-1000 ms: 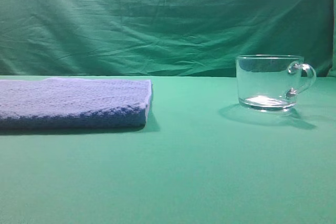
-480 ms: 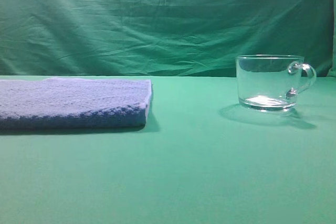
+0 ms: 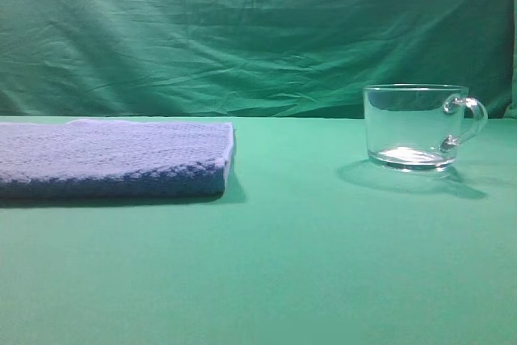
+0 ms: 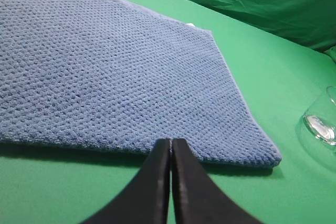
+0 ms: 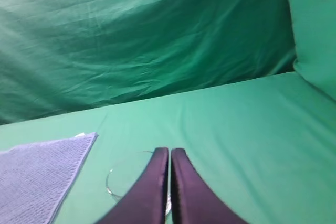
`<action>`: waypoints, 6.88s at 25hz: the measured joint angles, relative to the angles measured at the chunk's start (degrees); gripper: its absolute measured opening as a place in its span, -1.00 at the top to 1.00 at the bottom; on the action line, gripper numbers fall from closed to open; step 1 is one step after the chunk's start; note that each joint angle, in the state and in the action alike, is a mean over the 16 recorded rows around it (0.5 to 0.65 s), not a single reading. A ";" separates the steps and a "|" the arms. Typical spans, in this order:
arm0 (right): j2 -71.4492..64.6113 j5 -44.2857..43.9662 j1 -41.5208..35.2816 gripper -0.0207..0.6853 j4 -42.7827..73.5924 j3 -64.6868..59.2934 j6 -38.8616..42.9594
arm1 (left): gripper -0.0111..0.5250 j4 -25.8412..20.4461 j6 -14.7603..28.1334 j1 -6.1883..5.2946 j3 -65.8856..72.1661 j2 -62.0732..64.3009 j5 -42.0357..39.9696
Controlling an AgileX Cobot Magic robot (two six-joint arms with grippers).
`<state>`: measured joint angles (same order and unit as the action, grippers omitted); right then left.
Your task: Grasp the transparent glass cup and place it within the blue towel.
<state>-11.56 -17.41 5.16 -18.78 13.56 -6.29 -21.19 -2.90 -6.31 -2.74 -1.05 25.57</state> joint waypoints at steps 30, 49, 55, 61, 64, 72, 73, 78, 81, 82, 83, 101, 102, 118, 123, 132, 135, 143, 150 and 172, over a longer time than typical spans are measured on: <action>-65.58 -24.02 9.11 0.82 2.88 36.49 -21.32 | 0.96 0.00 0.00 0.00 0.00 0.00 0.00; -80.34 -15.29 11.72 -0.41 3.55 37.92 -20.93 | 0.96 0.00 0.00 0.00 0.00 0.00 0.00; -83.11 -11.41 11.72 0.16 3.32 38.07 -20.71 | 0.96 0.00 0.00 0.00 0.00 0.00 0.00; -84.18 -11.01 12.12 0.58 3.08 40.39 -20.64 | 0.96 0.00 0.00 0.00 0.00 0.00 0.00; -84.31 -11.66 13.04 0.66 2.82 43.07 -20.61 | 0.96 0.00 0.00 0.00 0.00 0.00 0.00; -86.11 -13.95 20.05 0.65 2.00 55.31 -20.54 | 0.96 0.00 0.00 0.00 0.00 0.00 0.00; -86.75 -14.18 21.37 0.65 1.90 57.33 -20.54 | 0.96 0.00 0.00 0.00 0.00 0.00 0.00; -92.22 -15.44 28.37 0.65 1.60 68.17 -20.51 | 0.96 0.00 -0.02 0.00 0.00 0.00 0.00; -97.26 -16.43 32.23 0.65 1.53 74.98 -20.50 | 0.96 0.00 -0.04 0.00 0.00 0.00 0.00; -99.18 -16.80 33.34 0.65 1.51 77.24 -20.50 | 0.96 0.00 -0.04 0.00 0.00 0.00 0.00; -101.18 -17.20 34.38 0.65 1.51 79.48 -20.50 | 0.96 0.00 -0.05 0.00 0.00 0.00 0.00; -121.29 -22.32 40.59 0.08 2.06 98.51 -20.43 | 0.96 0.00 -0.10 0.00 0.00 0.00 0.00; -121.03 -23.01 40.60 0.01 2.10 98.79 -20.34 | 0.96 0.00 -0.09 0.00 0.00 0.00 0.00; -104.67 -43.30 36.60 0.70 3.21 103.00 -9.97 | 0.96 0.00 0.00 0.00 0.00 0.00 0.00; -98.57 -48.95 34.73 0.93 3.49 103.14 -6.06 | 0.96 0.00 0.00 0.00 0.00 0.00 0.00; -91.26 -54.52 33.44 0.94 5.30 103.28 -2.77 | 0.96 0.00 0.00 0.00 0.00 0.00 0.00; -88.74 -54.85 33.41 0.94 6.89 102.65 -1.38 | 0.96 0.00 0.00 0.00 0.00 0.00 0.00; -76.71 -53.59 33.41 0.94 11.98 94.43 1.81 | 0.96 0.00 0.00 0.00 0.00 0.00 0.00; -60.42 -47.14 32.31 0.94 14.57 79.00 3.82 | 0.96 0.00 0.00 0.00 0.00 0.00 0.00; -13.46 -16.65 2.04 0.94 15.71 25.28 4.13 | 0.96 0.00 0.00 0.00 0.00 0.00 0.00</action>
<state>-25.02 -34.06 7.21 -3.07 38.84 -2.16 -21.19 -2.90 -6.31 -2.74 -1.05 25.57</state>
